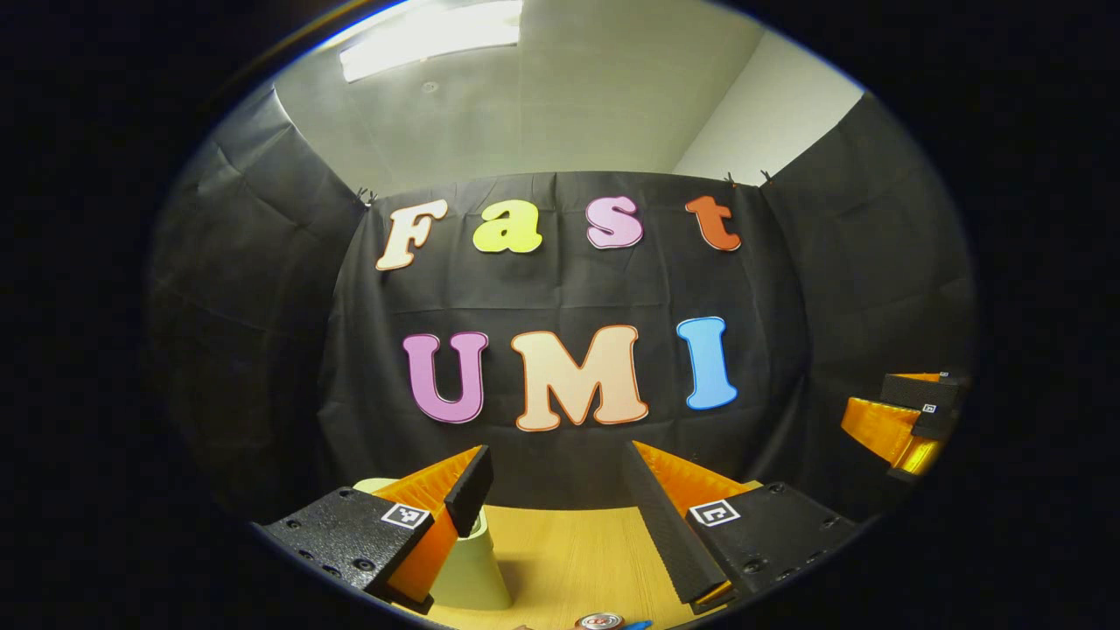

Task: Press the lid of the desktop garbage bin to open it, pick up the crumpled paper on the desktop and throw it into the bin, then pick up the pop can on the desktop and drop it into the bin, and finally close the garbage bin lid.

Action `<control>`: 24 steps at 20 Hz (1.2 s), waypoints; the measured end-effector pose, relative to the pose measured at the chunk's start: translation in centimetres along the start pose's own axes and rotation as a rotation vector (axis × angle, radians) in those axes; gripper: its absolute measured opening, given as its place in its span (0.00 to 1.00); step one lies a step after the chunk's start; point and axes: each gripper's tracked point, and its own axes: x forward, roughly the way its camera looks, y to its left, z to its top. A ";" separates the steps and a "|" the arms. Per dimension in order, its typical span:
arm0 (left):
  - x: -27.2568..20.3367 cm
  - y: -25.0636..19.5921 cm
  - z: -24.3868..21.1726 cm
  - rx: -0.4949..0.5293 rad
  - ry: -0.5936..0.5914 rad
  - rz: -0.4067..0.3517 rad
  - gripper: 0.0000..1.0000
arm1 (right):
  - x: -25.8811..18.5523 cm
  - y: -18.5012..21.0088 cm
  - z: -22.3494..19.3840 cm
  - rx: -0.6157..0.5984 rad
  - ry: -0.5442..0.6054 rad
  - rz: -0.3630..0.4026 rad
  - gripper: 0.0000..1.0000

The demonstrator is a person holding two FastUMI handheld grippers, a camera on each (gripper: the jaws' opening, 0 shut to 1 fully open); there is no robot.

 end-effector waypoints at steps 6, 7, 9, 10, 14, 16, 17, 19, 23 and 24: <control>0.2 -0.3 -0.2 0.016 0.003 -0.020 0.76 | 0.5 0.7 -0.5 0.013 0.002 0.023 0.99; 0.1 -0.2 -0.3 0.013 0.009 -0.028 0.75 | 0.5 1.2 -0.5 0.023 0.005 0.041 0.99; 0.0 0.6 -0.7 0.018 0.020 -0.013 0.57 | 0.6 1.8 -0.5 0.032 0.000 0.057 0.99; -0.1 1.5 -0.8 0.026 0.023 0.006 0.46 | 0.7 2.0 -0.4 0.028 -0.006 0.061 0.99; -0.2 4.8 -1.6 0.043 0.047 0.093 0.14 | 1.0 3.6 -0.6 0.021 -0.012 0.088 0.99; -0.2 6.7 -1.9 0.043 0.049 0.136 0.00 | 1.3 4.3 -0.9 0.020 -0.007 0.098 0.98; -0.2 7.2 -2.3 0.038 0.051 0.146 0.00 | 1.5 4.7 -0.9 0.021 -0.004 0.103 0.98; -0.2 9.2 -3.1 0.032 0.060 0.181 0.00 | 1.6 5.7 -1.2 0.020 0.002 0.111 0.98; 0.1 12.9 -5.3 0.018 0.098 0.231 0.00 | 2.0 7.5 -2.3 0.009 0.022 0.120 0.98; 0.3 13.9 -6.1 0.015 0.119 0.238 0.00 | 2.1 8.0 -2.6 0.001 0.031 0.121 0.99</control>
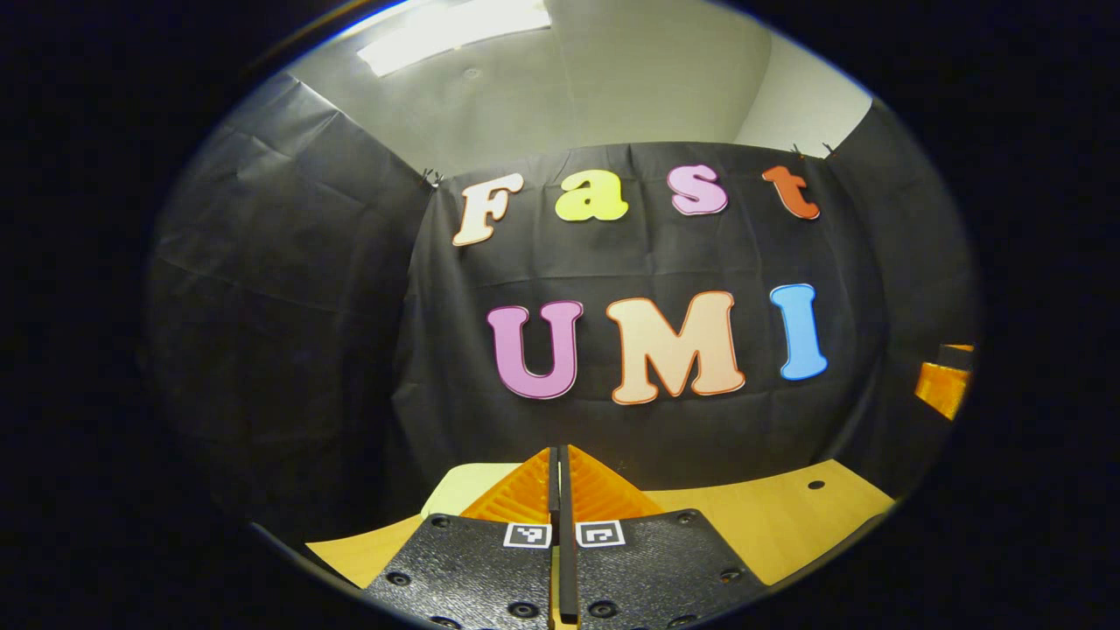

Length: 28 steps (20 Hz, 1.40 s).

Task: Press the lid of the desktop garbage bin to open it, pick up the crumpled paper on the desktop and throw it into the bin, then pick up the pop can on the desktop and drop it into the bin, and finally close the garbage bin lid.

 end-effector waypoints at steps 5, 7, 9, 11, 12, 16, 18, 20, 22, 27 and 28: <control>2.0 3.1 -4.4 -0.022 0.101 0.018 0.00 | 0.3 1.7 -0.6 -0.033 0.023 -0.007 0.99; 3.0 3.6 -6.1 -0.022 0.136 0.011 0.00 | 0.5 2.4 -1.1 -0.043 0.036 -0.011 0.99; 3.7 3.5 -7.5 -0.023 0.163 -0.016 0.00 | 0.4 2.6 -1.5 -0.050 0.049 -0.029 0.99; 4.5 3.1 -8.8 -0.030 0.183 -0.050 0.00 | 0.4 2.9 -2.1 -0.052 0.061 -0.045 0.99; 4.8 3.1 -9.5 -0.034 0.198 -0.061 0.00 | 0.2 2.9 -2.4 -0.054 0.069 -0.056 0.99; 5.6 2.8 -10.9 -0.054 0.196 -0.084 0.00 | 0.1 2.9 -2.9 -0.056 0.092 -0.090 0.99; 5.3 2.8 -11.0 -0.075 0.168 -0.082 0.00 | 0.1 2.8 -2.8 -0.059 0.096 -0.100 0.99; 5.8 2.7 -11.4 -0.090 0.166 -0.092 0.00 | 0.0 2.7 -2.3 -0.058 0.084 -0.105 0.99; 5.4 2.6 -11.1 -0.121 0.143 -0.095 0.00 | 0.1 2.8 -2.2 -0.052 0.078 -0.094 0.99; 4.7 2.9 -8.2 -0.098 0.050 -0.066 0.00 | 0.1 1.9 -2.7 -0.052 0.102 -0.070 0.99; 4.6 2.9 -7.4 -0.088 0.037 -0.064 0.00 | 0.0 1.8 -3.0 -0.046 0.109 -0.062 0.99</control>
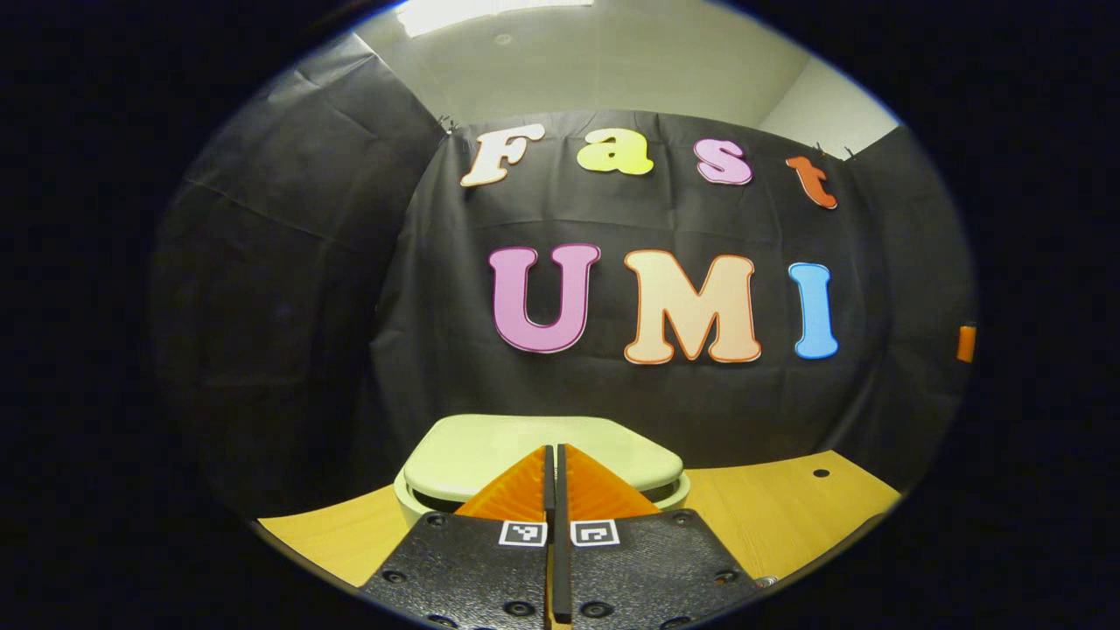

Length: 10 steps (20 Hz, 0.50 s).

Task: Press the lid of the desktop garbage bin to open it, pick up the crumpled paper on the desktop and throw it into the bin, then pick up the pop can on the desktop and drop it into the bin, and finally close the garbage bin lid.

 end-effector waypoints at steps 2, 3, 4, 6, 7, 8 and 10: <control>-0.1 -0.3 2.1 0.005 -0.040 0.005 0.00 | -0.2 -0.3 -0.6 -0.004 0.013 0.019 0.99; -0.4 -0.3 3.0 0.004 -0.061 0.014 0.00 | -0.3 -0.5 -0.7 -0.009 0.014 0.027 0.99; -0.7 -0.3 3.8 0.001 -0.077 0.019 0.00 | -0.4 -0.6 -0.8 -0.011 0.015 0.038 0.99; -1.4 -0.8 4.9 0.002 -0.092 0.021 0.00 | -0.4 -0.6 -1.3 -0.011 0.023 0.063 0.99; -2.0 -1.2 5.5 0.005 -0.107 0.018 0.00 | -0.4 -0.5 -1.5 -0.008 0.026 0.076 0.99; -2.6 -1.5 6.4 0.010 -0.119 0.006 0.00 | -0.4 -0.5 -1.8 -0.006 0.030 0.089 0.99; -3.8 -2.7 7.0 0.025 -0.130 -0.019 0.07 | -0.3 -0.3 -2.7 -0.004 0.046 0.118 0.99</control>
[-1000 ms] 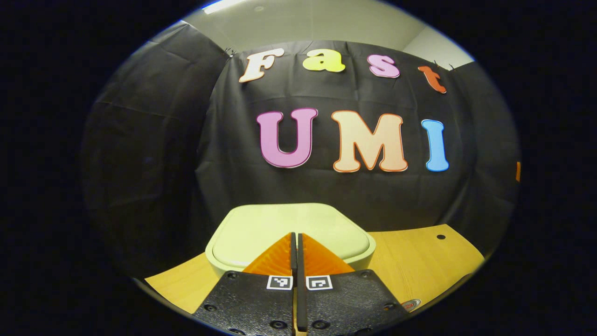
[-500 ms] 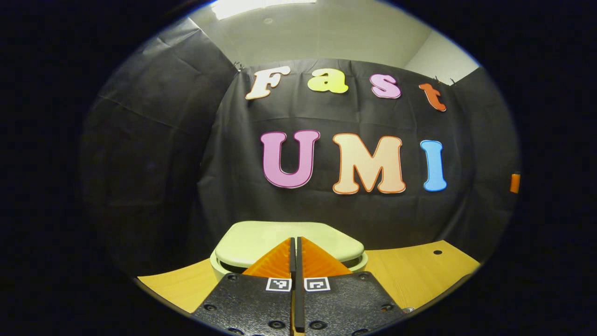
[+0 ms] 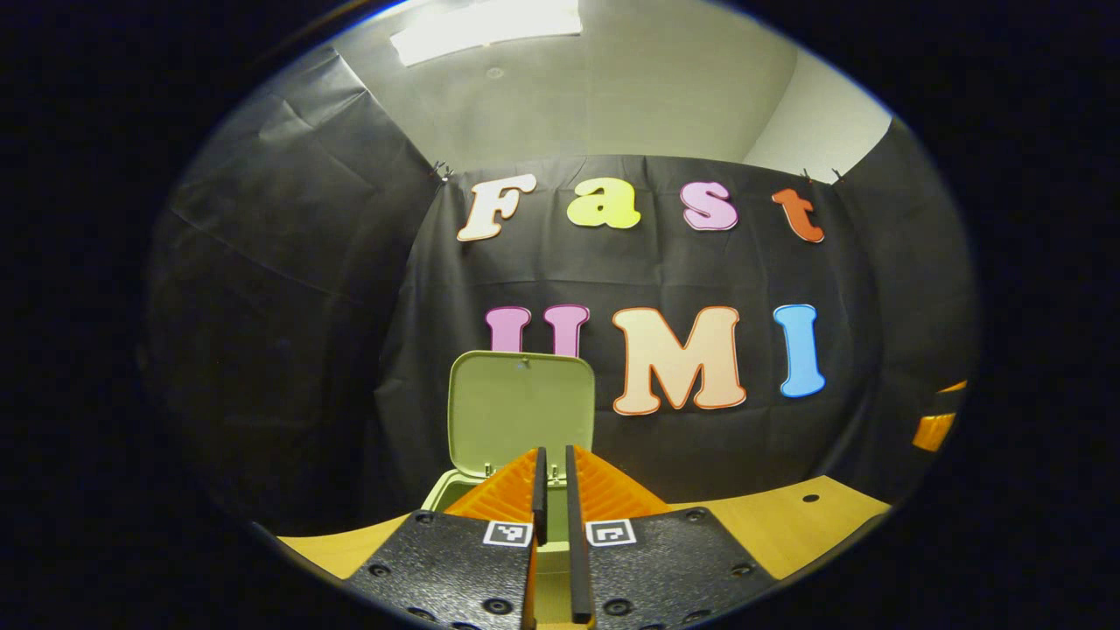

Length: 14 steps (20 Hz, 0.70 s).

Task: Press the lid of the desktop garbage bin to open it, pick up the crumpled paper on the desktop and throw it into the bin, then pick up the pop can on the desktop and drop it into the bin, and finally close the garbage bin lid.

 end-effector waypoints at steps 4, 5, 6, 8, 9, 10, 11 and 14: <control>-1.4 -2.6 1.3 0.004 -0.002 -0.049 0.51 | 0.3 0.4 -1.7 0.013 0.031 0.051 0.99; -1.9 -2.9 1.6 0.005 -0.010 -0.048 0.63 | 0.4 0.5 -2.2 0.016 0.037 0.063 0.99; -2.4 -3.3 2.0 0.007 -0.013 -0.052 0.70 | 0.4 0.5 -2.7 0.018 0.043 0.073 0.99; -3.3 -3.9 2.3 0.011 -0.017 -0.051 0.80 | 0.7 0.7 -4.1 0.017 0.061 0.091 0.99; -3.8 -4.2 2.5 0.010 -0.017 -0.050 0.83 | 0.9 0.8 -5.1 0.014 0.075 0.100 0.99; -4.3 -4.5 2.7 0.007 -0.014 -0.048 0.85 | 0.9 1.0 -6.3 0.013 0.094 0.111 0.99; -4.7 -4.7 2.7 0.003 -0.011 -0.048 0.87 | 1.0 1.4 -7.7 0.011 0.113 0.125 1.00; -6.1 -5.1 3.4 0.005 -0.008 -0.044 0.89 | 1.0 2.3 -12.6 -0.009 0.183 0.168 0.99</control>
